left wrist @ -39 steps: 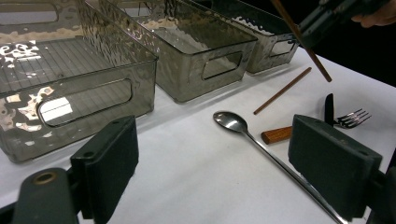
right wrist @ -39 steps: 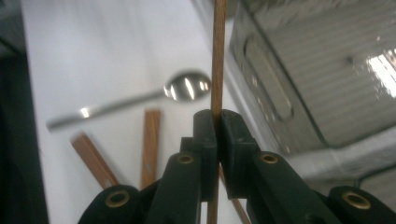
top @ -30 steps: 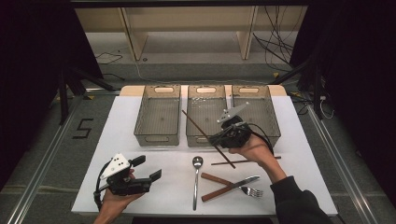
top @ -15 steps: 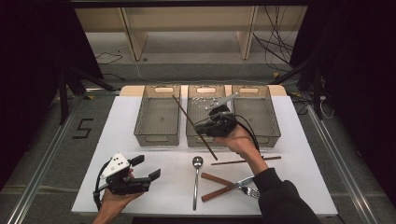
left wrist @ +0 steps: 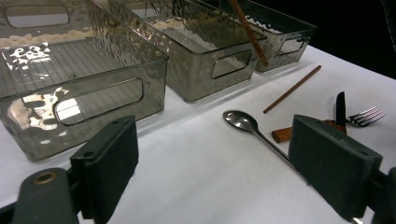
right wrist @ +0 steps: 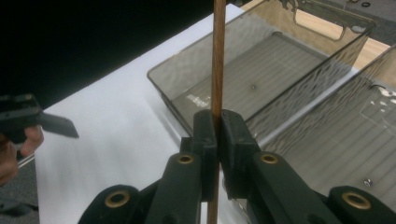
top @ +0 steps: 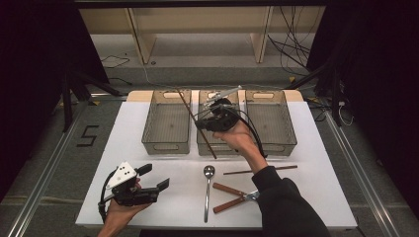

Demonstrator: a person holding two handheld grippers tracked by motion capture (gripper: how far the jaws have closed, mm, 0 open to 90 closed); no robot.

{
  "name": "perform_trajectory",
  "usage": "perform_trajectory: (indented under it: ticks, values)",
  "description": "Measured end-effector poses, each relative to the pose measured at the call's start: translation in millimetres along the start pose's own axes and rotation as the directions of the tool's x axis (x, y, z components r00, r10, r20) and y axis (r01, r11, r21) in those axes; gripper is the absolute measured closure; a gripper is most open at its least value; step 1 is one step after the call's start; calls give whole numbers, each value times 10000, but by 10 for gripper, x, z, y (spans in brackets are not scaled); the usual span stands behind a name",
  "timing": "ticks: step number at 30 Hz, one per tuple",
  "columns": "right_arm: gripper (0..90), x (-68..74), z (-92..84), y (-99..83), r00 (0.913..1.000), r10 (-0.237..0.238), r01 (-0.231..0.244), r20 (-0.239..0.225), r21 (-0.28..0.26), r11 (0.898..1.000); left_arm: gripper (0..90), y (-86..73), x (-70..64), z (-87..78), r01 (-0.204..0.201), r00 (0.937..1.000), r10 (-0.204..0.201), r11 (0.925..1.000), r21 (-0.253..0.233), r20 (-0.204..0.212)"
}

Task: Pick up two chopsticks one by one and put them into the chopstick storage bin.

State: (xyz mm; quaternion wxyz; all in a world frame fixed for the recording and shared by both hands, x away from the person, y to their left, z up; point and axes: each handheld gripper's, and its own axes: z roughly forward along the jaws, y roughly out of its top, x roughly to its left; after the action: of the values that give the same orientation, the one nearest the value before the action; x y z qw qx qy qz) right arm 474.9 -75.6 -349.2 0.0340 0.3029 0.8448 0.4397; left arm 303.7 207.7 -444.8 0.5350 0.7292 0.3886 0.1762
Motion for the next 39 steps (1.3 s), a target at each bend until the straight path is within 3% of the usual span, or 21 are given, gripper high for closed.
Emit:
perform_trajectory:
  ticks: [9,25,39]
  values:
    - [859,-20,149,179,9985,549,-548,28,-223,9982,157,2,-1,-3,-20,10000,20,10000,-20,28]
    - [858,-85,432,471,9901,1290,-1254,555,-637,9901,157,5,-1,-8,-53,9999,53,10000,-49,91]
    - [858,-69,686,651,9823,1646,-1569,889,-877,9837,157,10,2,-19,-21,9999,23,9999,-123,145]
